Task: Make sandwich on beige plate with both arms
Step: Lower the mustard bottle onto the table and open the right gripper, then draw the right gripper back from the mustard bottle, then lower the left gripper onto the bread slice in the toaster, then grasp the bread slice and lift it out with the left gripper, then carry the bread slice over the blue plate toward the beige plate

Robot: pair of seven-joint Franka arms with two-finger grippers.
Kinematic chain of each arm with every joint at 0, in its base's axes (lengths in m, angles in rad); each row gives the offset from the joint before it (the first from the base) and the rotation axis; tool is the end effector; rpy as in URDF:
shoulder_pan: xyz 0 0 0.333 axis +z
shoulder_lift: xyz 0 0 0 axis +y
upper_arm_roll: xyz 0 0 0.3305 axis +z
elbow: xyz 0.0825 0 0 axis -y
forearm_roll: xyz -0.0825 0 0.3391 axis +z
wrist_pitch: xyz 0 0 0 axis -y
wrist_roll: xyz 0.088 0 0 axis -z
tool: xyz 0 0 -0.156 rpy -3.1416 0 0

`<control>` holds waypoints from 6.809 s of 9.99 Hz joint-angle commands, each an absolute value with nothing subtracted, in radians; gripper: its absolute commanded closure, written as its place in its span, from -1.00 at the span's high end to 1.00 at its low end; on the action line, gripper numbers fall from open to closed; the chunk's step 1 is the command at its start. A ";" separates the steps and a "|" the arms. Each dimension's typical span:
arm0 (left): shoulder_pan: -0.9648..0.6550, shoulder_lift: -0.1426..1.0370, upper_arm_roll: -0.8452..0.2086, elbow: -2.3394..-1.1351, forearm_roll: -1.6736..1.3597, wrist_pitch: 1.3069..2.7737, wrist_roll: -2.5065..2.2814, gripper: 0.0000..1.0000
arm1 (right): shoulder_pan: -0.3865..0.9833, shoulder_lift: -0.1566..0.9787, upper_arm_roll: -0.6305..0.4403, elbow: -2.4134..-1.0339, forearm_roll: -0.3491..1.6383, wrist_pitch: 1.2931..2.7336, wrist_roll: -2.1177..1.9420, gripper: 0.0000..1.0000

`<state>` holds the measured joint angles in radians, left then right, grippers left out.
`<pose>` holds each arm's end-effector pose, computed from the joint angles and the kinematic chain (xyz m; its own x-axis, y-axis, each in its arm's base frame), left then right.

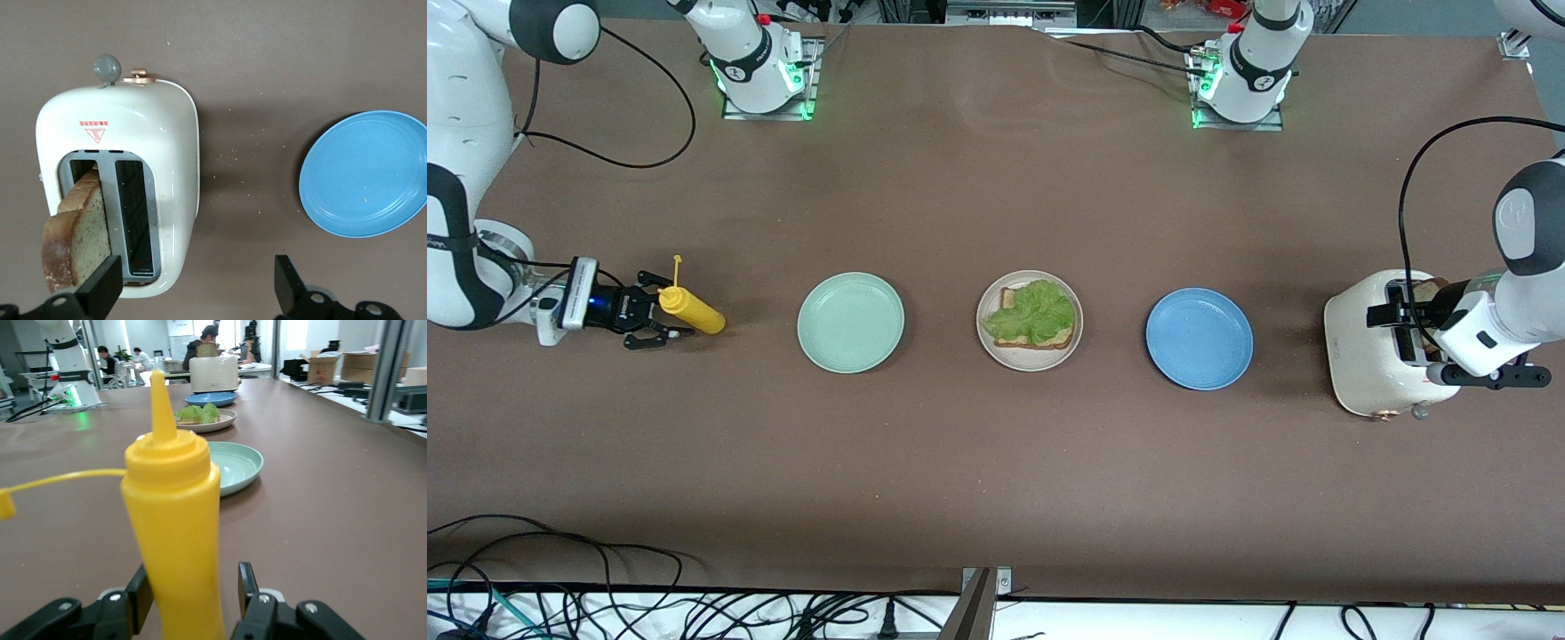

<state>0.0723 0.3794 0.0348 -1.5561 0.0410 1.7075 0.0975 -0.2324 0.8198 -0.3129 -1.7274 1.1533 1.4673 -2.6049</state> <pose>0.5920 0.0672 0.3940 0.9732 0.0018 -0.2299 -0.0050 -0.9996 -0.0289 0.5394 -0.1360 0.1506 0.0724 0.3485 0.9345 0.9972 -0.0447 -0.0606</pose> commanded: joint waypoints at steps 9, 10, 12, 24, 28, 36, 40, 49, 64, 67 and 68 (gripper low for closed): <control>0.069 0.376 0.032 -1.551 0.075 1.695 0.083 1.00 | -0.224 0.620 -0.322 -1.401 0.731 1.459 -1.603 0.21; 0.071 0.376 0.032 -1.551 0.075 1.695 0.083 1.00 | -0.204 0.577 -0.322 -1.399 0.665 1.485 -1.466 0.21; 0.069 0.376 0.032 -1.551 0.075 1.695 0.083 1.00 | -0.175 0.514 -0.319 -1.405 0.541 1.525 -1.198 0.22; 0.071 0.376 0.032 -1.548 0.075 1.695 0.084 1.00 | 0.109 0.373 -0.310 -1.440 0.049 1.658 -0.120 1.00; 0.071 0.376 0.032 -1.546 0.075 1.695 0.084 1.00 | 0.129 0.356 -0.272 -1.430 0.067 1.666 -0.037 1.00; 0.181 0.341 0.029 -1.565 0.207 1.687 0.106 1.00 | 0.188 0.220 -0.255 -1.475 0.058 1.674 -0.031 1.00; 0.252 0.266 0.029 -1.733 0.143 1.834 0.153 1.00 | 0.164 0.167 -0.195 -1.512 0.051 1.678 0.041 1.00; 0.271 0.222 0.031 -1.917 0.094 1.990 0.176 0.42 | 0.087 0.058 -0.058 -1.602 0.020 1.718 0.144 1.00; 0.241 0.265 -0.061 -1.459 -0.031 1.528 0.311 -1.00 | 0.052 0.084 -0.075 -1.586 -0.017 1.699 0.143 1.00; 0.204 0.322 -0.061 -1.459 -0.332 1.456 0.299 -1.00 | 0.060 0.094 -0.068 -1.562 -0.014 1.701 0.146 1.00; 0.189 0.357 -0.061 -1.463 -0.459 1.444 0.293 -1.00 | 0.061 0.075 -0.061 -1.562 -0.015 1.689 0.144 1.00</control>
